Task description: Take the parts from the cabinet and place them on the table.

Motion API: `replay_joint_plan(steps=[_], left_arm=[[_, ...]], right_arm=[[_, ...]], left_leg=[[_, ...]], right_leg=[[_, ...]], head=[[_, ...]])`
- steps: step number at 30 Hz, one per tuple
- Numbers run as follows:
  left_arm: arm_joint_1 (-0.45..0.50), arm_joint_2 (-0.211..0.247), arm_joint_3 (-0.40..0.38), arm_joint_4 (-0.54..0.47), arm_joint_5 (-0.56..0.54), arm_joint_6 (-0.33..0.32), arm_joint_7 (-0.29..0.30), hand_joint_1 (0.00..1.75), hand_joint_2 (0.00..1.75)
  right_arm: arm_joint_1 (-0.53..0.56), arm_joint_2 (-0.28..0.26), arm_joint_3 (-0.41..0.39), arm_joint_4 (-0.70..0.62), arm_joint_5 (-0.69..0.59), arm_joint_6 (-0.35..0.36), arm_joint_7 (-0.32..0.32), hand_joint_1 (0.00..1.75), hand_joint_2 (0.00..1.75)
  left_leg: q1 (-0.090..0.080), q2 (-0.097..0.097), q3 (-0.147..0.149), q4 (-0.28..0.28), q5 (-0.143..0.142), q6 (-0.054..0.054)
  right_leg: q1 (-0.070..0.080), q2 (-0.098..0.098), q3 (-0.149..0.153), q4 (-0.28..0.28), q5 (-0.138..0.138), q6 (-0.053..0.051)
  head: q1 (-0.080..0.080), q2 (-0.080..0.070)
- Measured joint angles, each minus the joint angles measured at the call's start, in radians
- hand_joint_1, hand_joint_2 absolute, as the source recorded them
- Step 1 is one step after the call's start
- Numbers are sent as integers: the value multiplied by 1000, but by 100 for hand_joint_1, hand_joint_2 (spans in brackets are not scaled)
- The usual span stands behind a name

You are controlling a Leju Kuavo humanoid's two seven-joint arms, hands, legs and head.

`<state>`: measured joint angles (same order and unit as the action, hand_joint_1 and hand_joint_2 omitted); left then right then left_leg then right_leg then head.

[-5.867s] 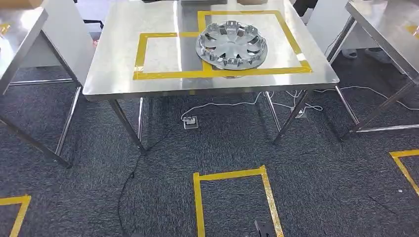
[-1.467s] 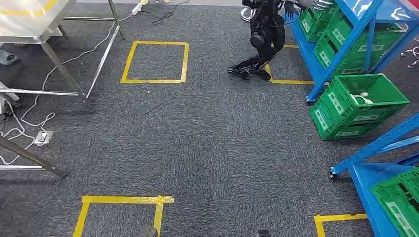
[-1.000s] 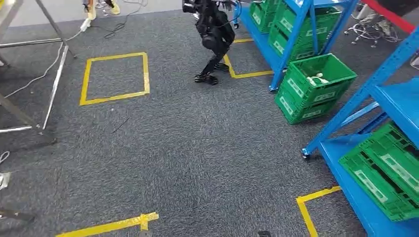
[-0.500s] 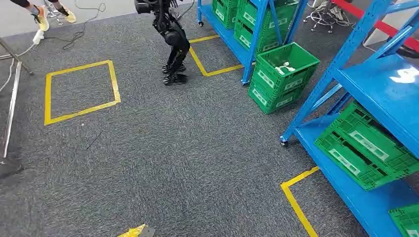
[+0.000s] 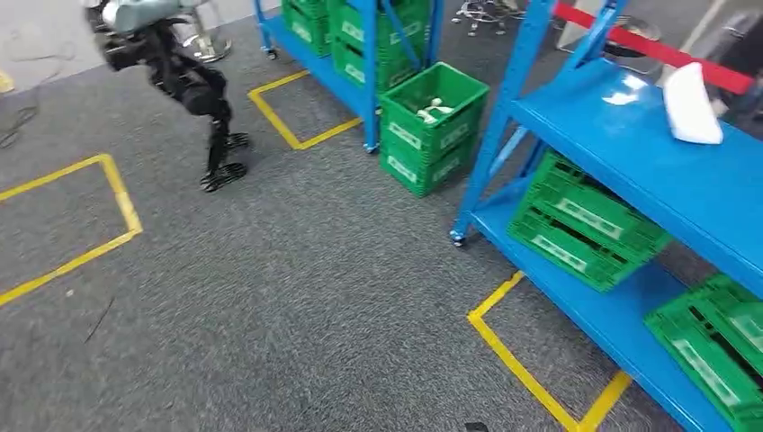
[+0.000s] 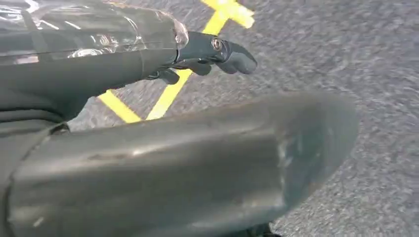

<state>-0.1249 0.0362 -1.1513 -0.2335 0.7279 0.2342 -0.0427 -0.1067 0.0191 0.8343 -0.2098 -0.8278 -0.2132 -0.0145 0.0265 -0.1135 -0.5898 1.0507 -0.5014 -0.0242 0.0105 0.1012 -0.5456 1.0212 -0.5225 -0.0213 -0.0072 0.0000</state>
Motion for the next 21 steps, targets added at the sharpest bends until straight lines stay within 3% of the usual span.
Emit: replay_joint_plan(steps=[1,3,4,5,6,7,9,10,11,13,14,15,16,19,20,21], left_arm=[[0,-1,0,0,0,1,-3,0,0],[1,0,0,0,2,2,-3,0,0],[0,-1,0,0,2,2,-4,0,0],[-2,-2,0,0,2,2,-3,0,0],[-2,-3,0,-1,2,2,-5,0,0],[1,-4,0,0,2,2,-4,0,0],[6,-3,0,0,2,2,-3,0,0],[6,-3,0,0,2,2,-3,0,0],[5,-3,0,0,2,2,-3,0,0],[1,-5,0,0,1,2,-3,0,0],[0,-6,0,-1,2,2,-4,0,0],[-2,-7,0,-1,1,2,-5,0,0],[-2,-7,0,-1,1,2,-6,0,0],[-6,-9,0,-1,2,1,-7,0,0],[-8,-9,0,-1,2,0,-8,0,0],[-9,-10,0,-1,2,0,-8,0,0]], right_arm=[[-1,0,4,0,0,0,1,0,0],[1,0,7,0,1,0,1,0,0],[2,0,7,0,1,0,1,0,0],[3,-3,7,0,1,-2,1,0,0],[2,-2,9,0,1,-2,1,0,0],[-3,-3,11,0,2,-2,1,0,0],[-6,-2,13,0,2,-2,1,0,0],[-3,-2,14,0,2,-2,1,0,0],[2,-3,14,0,1,-3,1,0,0],[7,-4,15,2,1,-3,1,0,0],[7,-5,15,2,1,-3,1,0,0],[3,-6,15,2,1,-3,2,0,0],[0,-6,15,2,0,-4,4,0,0],[4,-6,15,2,0,-4,12,0,0],[7,-7,15,3,-1,-5,13,0,0],[5,-9,15,3,-1,-5,13,0,0]], left_leg=[[-4,15,12,-13,-15,-3],[-9,36,15,-16,-18,4],[-2,51,22,-27,-15,9],[-1,68,29,-34,-15,13],[-2,87,36,-37,-18,18],[-4,106,39,-38,-21,22],[-6,147,47,-37,-32,23],[-6,161,52,-37,-36,22],[-6,174,58,-37,-41,20],[-5,192,73,-37,-52,15],[-6,201,80,-38,-58,12],[-12,208,83,-38,-62,5],[-13,213,81,-37,-64,0],[-12,242,99,-46,-69,-15],[-6,185,98,-39,-83,-22],[-5,122,82,-5,-103,-21]], right_leg=[[-7,13,-6,0,1,5],[-14,38,-7,-10,4,18],[-10,53,-8,-9,1,22],[-6,4,-9,6,-10,27],[-6,-49,-31,49,-38,36],[-10,-76,-70,125,-76,43],[-14,-96,-149,270,-129,52],[-17,-98,-163,293,-122,54],[-20,-101,-154,270,-91,55],[-19,-114,-86,117,8,48],[-15,-150,-48,31,47,39],[-2,-181,-35,15,25,34],[0,-178,-31,-1,21,24],[1,-150,-31,-8,21,10],[-8,-143,-21,-18,26,5],[-10,-135,-18,-20,27,-1]], head=[[2,0],[1,0],[1,0],[4,0],[20,0],[30,0],[34,0],[35,0],[38,0],[47,0],[52,0],[51,0],[54,0],[51,0],[52,0],[44,0]])
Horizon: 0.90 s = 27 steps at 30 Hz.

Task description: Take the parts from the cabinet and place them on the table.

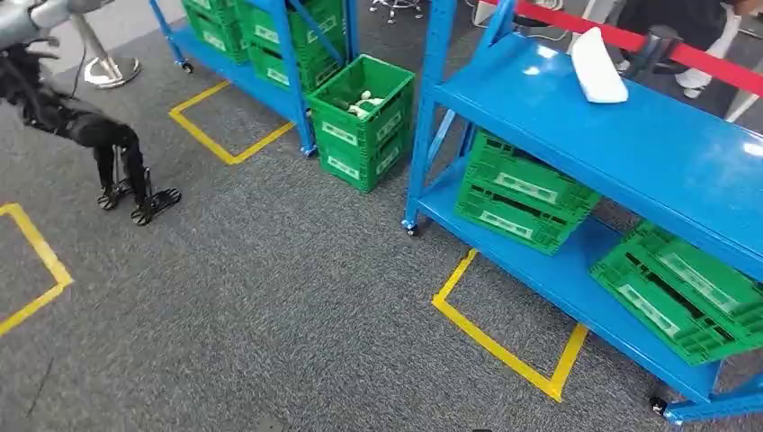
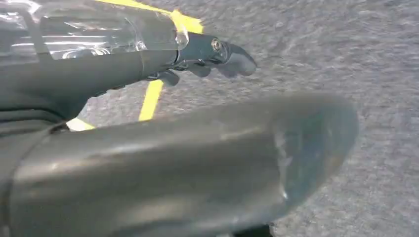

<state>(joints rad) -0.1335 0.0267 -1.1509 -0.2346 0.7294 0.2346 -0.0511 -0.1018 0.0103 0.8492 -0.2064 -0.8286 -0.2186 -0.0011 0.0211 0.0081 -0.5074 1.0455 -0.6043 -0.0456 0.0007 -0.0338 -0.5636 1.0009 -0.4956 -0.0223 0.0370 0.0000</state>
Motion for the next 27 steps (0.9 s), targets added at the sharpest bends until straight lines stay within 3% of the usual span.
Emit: replay_joint_plan(steps=[1,3,4,5,7,8,9,10,13,14,15,16,18,19,20,21,23,24,25,27], left_arm=[[1,0,0,0,1,0,0,0,0],[7,0,0,0,11,3,-3,0,0],[7,0,0,1,17,5,-10,0,0],[6,1,0,1,21,5,-19,0,0],[2,0,0,1,22,5,-27,0,0],[1,0,0,1,22,5,-29,0,0],[0,0,0,1,22,5,-29,0,0],[0,0,0,1,22,5,-30,0,0],[0,-2,0,1,22,3,-26,0,0],[-1,-6,1,0,21,2,-24,0,0],[-3,-6,1,1,21,2,-23,0,0],[-1,-11,1,1,21,2,-23,0,0],[7,-12,1,1,21,2,-22,0,0],[8,-11,1,1,22,2,-20,0,0],[8,-11,1,1,22,1,-16,0,0],[7,-13,1,1,22,-2,-14,0,0],[7,-18,1,1,22,-2,-5,0,0],[7,-19,1,1,22,-2,-1,0,0],[6,-21,1,1,22,-2,3,0,0],[8,-21,1,1,22,-2,7,0,0]], right_arm=[[-5,0,0,0,0,0,0,0,0],[-9,4,1,0,0,3,7,0,0],[-9,3,1,0,0,3,9,0,0],[-7,3,2,0,0,3,9,0,0],[-5,0,5,1,0,3,9,0,0],[-5,0,6,2,0,3,9,0,0],[-7,0,7,2,0,3,9,0,0],[-10,-1,7,2,0,3,9,0,0],[-8,-1,8,2,1,2,-1,0,0],[-9,-8,9,3,2,0,-7,0,0],[-10,-8,11,2,3,0,-13,0,0],[-15,-9,16,2,6,-1,-15,0,0],[-26,-11,17,2,9,-1,-16,0,0],[-25,-11,18,2,9,-2,-17,0,0],[-21,-12,19,2,8,-3,-17,0,0],[-14,-13,24,2,6,-4,-17,0,0],[-7,-17,25,3,2,-5,-17,0,0],[-7,-19,25,3,2,-5,-15,0,0],[-10,-21,25,3,1,-2,-8,0,0],[-10,-22,25,3,1,1,6,0,0]], left_leg=[[-1,-18,-35,67,-33,0],[-2,-19,-126,228,-92,-2],[-3,-16,-160,269,-91,-2],[-3,-13,-169,258,-62,-1],[-2,-24,-128,134,45,4],[1,-68,-93,42,103,6],[8,-135,-83,21,87,13],[9,-125,-65,-14,80,15],[2,-88,-60,-12,76,30],[11,-68,-53,-23,79,38],[8,-51,-45,-28,77,43],[6,-29,-39,-29,73,49],[2,13,-34,-29,65,52],[1,31,-31,-28,60,52],[1,46,-26,-28,56,51],[1,56,-21,-28,52,49],[-1,73,-7,-29,43,45],[-2,80,-3,-31,38,42],[-9,87,-2,-29,34,35],[-7,103,4,-35,33,26]], right_leg=[[0,12,-1,0,-1,-3],[3,42,1,2,-4,-9],[3,58,2,3,-6,-10],[3,74,6,4,-8,-10],[2,103,17,6,-15,-5],[0,117,22,9,-21,1],[2,128,22,13,-25,6],[-1,145,15,22,-30,13],[-10,185,7,11,-23,32],[-11,187,6,15,-29,36],[-3,116,-4,41,-45,43],[-4,71,-36,104,-80,52],[-9,42,-117,254,-143,62],[-11,37,-146,306,-152,65],[-12,34,-147,306,-134,65],[-13,32,-128,262,-96,64],[-9,12,-47,95,-1,53],[-2,-31,-18,33,6,41],[9,-42,-9,17,-6,32],[11,-28,-12,20,-9,23]], head=[[-2,0],[-16,0],[-20,0],[-25,0],[-31,0],[-40,0],[-43,0],[-42,0],[-42,0],[-43,0],[-35,0],[-19,0],[-11,0],[-11,0],[-10,0],[-8,0],[3,0],[7,0],[7,0],[5,0]])
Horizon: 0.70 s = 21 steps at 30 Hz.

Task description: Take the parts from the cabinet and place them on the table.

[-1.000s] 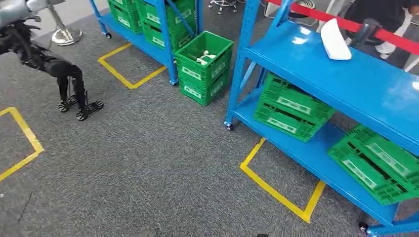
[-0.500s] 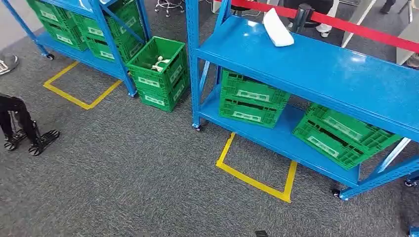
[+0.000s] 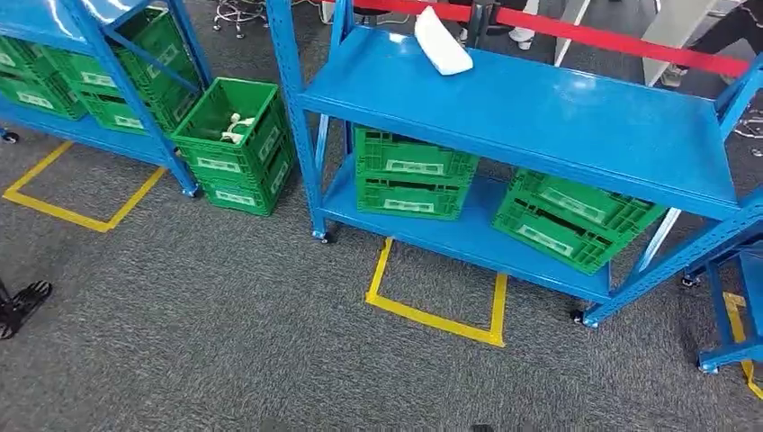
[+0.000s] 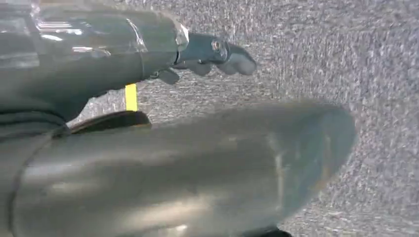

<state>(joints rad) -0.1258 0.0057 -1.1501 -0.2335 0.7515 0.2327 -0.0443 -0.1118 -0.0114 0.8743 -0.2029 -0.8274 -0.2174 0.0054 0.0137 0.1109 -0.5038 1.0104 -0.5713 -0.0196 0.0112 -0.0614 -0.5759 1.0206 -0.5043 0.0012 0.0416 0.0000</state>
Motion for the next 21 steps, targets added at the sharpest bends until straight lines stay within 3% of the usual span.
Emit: replay_joint_plan(steps=[2,3,4,5,7,8,9,10,11,12,13,14,16,18,21], left_arm=[[-3,-1,0,0,0,0,0,0,0],[-3,0,0,0,0,0,0,0,0],[-3,-1,0,0,0,0,-1,0,0],[-1,0,0,0,0,0,0,0,0],[4,2,0,1,2,1,-3,0,0],[5,2,0,1,3,1,-7,0,0],[5,3,0,1,3,2,-12,0,0],[5,3,0,1,3,3,-15,0,0],[5,3,0,1,2,3,-17,0,0],[5,3,0,1,2,3,-18,0,0],[6,3,1,1,2,2,-18,0,0],[5,4,1,1,2,2,-17,0,0],[6,5,1,1,3,2,-15,0,0],[5,4,1,1,7,3,-13,0,0],[4,2,1,0,12,-1,2,0,0]], right_arm=[[6,-1,0,0,0,0,4,0,0],[9,0,0,0,-1,0,7,0,0],[6,-3,0,1,-1,0,9,0,0],[2,-3,0,1,-1,1,11,0,0],[0,-1,1,1,-1,2,22,0,0],[1,-1,2,1,-1,2,27,0,0],[3,-1,4,1,-1,2,30,0,0],[5,-2,6,1,-2,1,30,0,0],[4,-3,7,1,-2,1,30,0,0],[4,-3,8,1,-2,1,29,0,0],[0,-2,8,1,-1,1,26,0,0],[-1,-2,10,0,0,2,23,0,0],[2,-2,18,1,2,13,22,0,0],[3,-2,24,1,6,25,23,0,0],[1,-2,26,0,7,26,24,0,0]], left_leg=[[-3,20,13,-10,-7,-12],[2,-45,17,4,-20,-16],[4,-102,-9,59,-52,-15],[5,-118,-53,144,-90,-16],[4,-119,-137,282,-136,-17],[4,-117,-159,300,-123,-17],[4,-116,-157,271,-83,-16],[5,-120,-135,205,-25,-14],[6,-139,-102,119,34,-13],[10,-196,-81,51,67,-10],[13,-208,-73,41,52,-8],[11,-196,-57,22,36,-2],[5,-183,-61,22,36,7],[4,-175,-57,19,36,7],[-2,-162,-54,19,32,13]], right_leg=[[-5,19,14,-18,6,-13],[-9,25,20,-28,9,-16],[-12,34,24,-33,11,-22],[-13,48,24,-34,10,-27],[-9,76,25,-33,7,-30],[-9,91,28,-32,6,-30],[-9,106,31,-31,4,-29],[-10,121,36,-30,-1,-26],[-11,135,42,-25,-6,-22],[-13,147,42,-20,-12,-17],[-7,153,39,-11,-18,-10],[-11,165,30,-8,-19,-5],[-18,177,31,-12,-17,5],[-18,177,32,-9,-20,-17],[-20,177,34,-15,-18,-17]], head=[[1,0],[3,0],[-6,0],[-12,0],[-24,0],[-28,0],[-30,0],[-33,0],[-36,0],[-44,0],[-50,0],[-52,0],[-45,0],[-41,0],[-40,0]])
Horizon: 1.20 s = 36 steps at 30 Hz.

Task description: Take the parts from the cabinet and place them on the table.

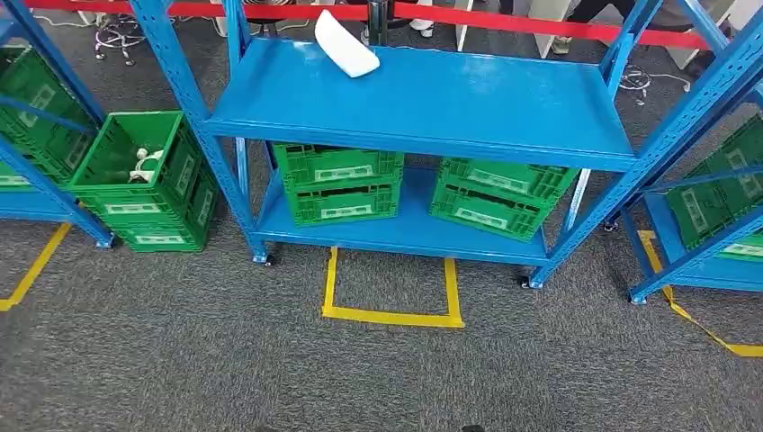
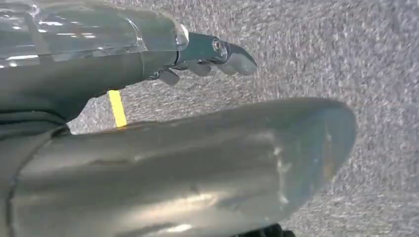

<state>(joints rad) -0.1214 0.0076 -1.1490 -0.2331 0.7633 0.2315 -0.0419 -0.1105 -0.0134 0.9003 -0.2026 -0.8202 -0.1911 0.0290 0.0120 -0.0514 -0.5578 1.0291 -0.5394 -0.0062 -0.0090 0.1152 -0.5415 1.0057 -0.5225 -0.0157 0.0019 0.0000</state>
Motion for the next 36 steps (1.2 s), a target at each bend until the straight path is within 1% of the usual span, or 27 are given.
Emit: replay_joint_plan(steps=[5,7,8,9,10,11,12,13,14,15,16,17,18,19,20,21,22,23,24,25,27,28,30,32,34,35,36], left_arm=[[-1,-1,0,0,-5,-1,13,0,0],[-1,-3,0,0,-14,2,13,0,0],[-1,-4,0,0,-17,3,13,0,0],[-2,-4,0,0,-18,5,13,0,0],[-6,-6,0,-1,-21,6,13,0,0],[-8,-8,0,-1,-23,8,13,0,0],[-8,-9,0,-1,-23,8,12,0,0],[-8,-10,0,-1,-24,8,11,0,0],[-8,-10,0,-1,-24,8,11,0,0],[-8,-9,0,-1,-22,8,11,0,0],[-8,-8,0,-1,-21,8,11,0,0],[-8,-8,0,-1,-20,8,10,0,0],[-9,-8,0,-1,-19,7,9,0,0],[-9,-10,0,-1,-19,7,9,0,0],[-9,-10,0,-1,-19,7,9,0,0],[-9,-9,0,0,-18,7,9,0,0],[-10,-8,0,-1,-17,6,9,0,0],[-11,-8,0,-1,-16,4,10,0,0],[-11,-7,0,0,-16,3,10,0,0],[-10,-7,0,0,-15,2,10,0,0],[-10,-7,0,0,-15,0,11,0,0],[-10,-7,0,0,-15,0,11,0,0],[-10,-6,0,0,-15,0,11,0,0],[-10,-6,0,0,-15,-1,11,0,0],[-9,-6,0,0,-15,-1,11,0,0],[-9,-6,0,0,-15,-1,10,0,0],[-8,-6,0,0,-15,-1,10,0,0]], right_arm=[[1,-2,6,0,-2,-3,-24,0,0],[0,-2,6,0,-8,-5,-34,0,0],[1,-2,6,0,-10,-5,-34,0,0],[2,0,6,0,-11,-3,-33,0,0],[2,-1,6,0,-14,-2,-29,0,0],[2,-3,6,0,-17,0,-22,0,0],[2,-3,6,0,-17,0,-21,0,0],[-1,-3,6,0,-16,2,-18,0,0],[-3,-3,7,0,-14,3,-18,0,0],[-3,-2,9,0,-10,3,-18,0,0],[-2,-2,13,0,-7,2,-18,0,0],[-1,-2,16,0,-5,2,-18,0,0],[0,-1,17,0,-4,2,-18,0,0],[-1,-1,18,0,-2,2,-18,0,0],[-3,-2,20,0,0,1,-18,0,0],[-8,0,23,0,1,1,-19,0,0],[-12,2,23,-2,2,0,-22,0,0],[-11,1,24,-2,3,-1,-23,0,0],[-9,1,25,-3,3,-3,-23,0,0],[-7,0,27,-2,3,-4,-23,0,0],[-10,0,30,-2,3,-5,-23,0,0],[-12,2,31,-2,3,-5,-23,0,0],[-14,2,31,-3,3,-5,-23,0,0],[-14,2,31,-2,3,-5,-23,0,0],[-13,2,32,-2,3,-3,-23,0,0],[-13,2,32,-2,3,-2,-23,0,175],[-12,2,32,-2,2,1,-21,0,0]], left_leg=[[-4,5,3,0,-3,8],[-5,6,4,0,-5,11],[-9,6,6,5,-7,13],[-13,11,9,5,-8,26],[-8,20,19,-15,0,36],[-3,32,31,-36,9,39],[-4,40,41,-51,12,43],[-4,53,46,-53,12,43],[-5,65,48,-53,8,43],[-5,78,51,-53,4,41],[-5,89,54,-53,1,38],[-4,99,60,-53,-4,33],[-3,108,67,-53,-10,28],[-1,118,77,-52,-17,21],[-1,127,88,-52,-25,14],[-7,128,86,-53,-32,3],[-9,135,87,-46,-39,-7],[-10,141,90,-48,-37,-12],[-10,139,92,-47,-47,-6],[-9,137,92,-48,-42,3],[-8,129,93,-48,-38,7],[-6,123,94,-48,-37,9],[-4,117,97,-52,-38,8],[-1,113,99,-58,-42,0],[3,108,100,-59,-42,-18],[3,107,100,-59,-43,-25],[3,106,100,-60,-43,-25]], right_leg=[[-2,1,4,-4,0,1],[-3,1,4,-5,-1,7],[-4,2,4,-11,1,16],[-12,10,7,-24,4,45],[-7,21,9,-32,8,56],[-6,-5,12,-21,0,54],[-1,-60,-7,17,-23,54],[-1,-88,-46,91,-61,55],[-2,-99,-88,169,-93,56],[-4,-104,-124,236,-116,59],[-7,-108,-148,275,-119,61],[-11,-111,-145,263,-92,62],[-15,-117,-123,208,-46,63],[-19,-130,-82,119,9,63],[-20,-162,-43,33,54,62],[-12,-181,-24,13,33,64],[-10,-174,-26,0,31,51],[-8,-169,-30,3,29,45],[-9,-169,-29,2,31,44],[-9,-169,-28,2,31,44],[-7,-165,-29,2,27,38],[-7,-164,-29,2,25,35],[-3,-162,-29,4,21,29],[0,-161,-29,4,19,26],[2,-162,-29,6,17,23],[2,-162,-29,6,17,23],[2,-163,-28,6,17,23]], head=[[1,0],[1,0],[1,0],[0,0],[-5,0],[-1,0],[7,0],[11,0],[11,0],[13,0],[13,0],[16,0],[17,0],[19,0],[20,0],[24,0],[22,0],[16,0],[11,0],[8,0],[2,0],[-6,0],[-12,0],[-13,0],[-12,0],[-12,0],[-11,0]])
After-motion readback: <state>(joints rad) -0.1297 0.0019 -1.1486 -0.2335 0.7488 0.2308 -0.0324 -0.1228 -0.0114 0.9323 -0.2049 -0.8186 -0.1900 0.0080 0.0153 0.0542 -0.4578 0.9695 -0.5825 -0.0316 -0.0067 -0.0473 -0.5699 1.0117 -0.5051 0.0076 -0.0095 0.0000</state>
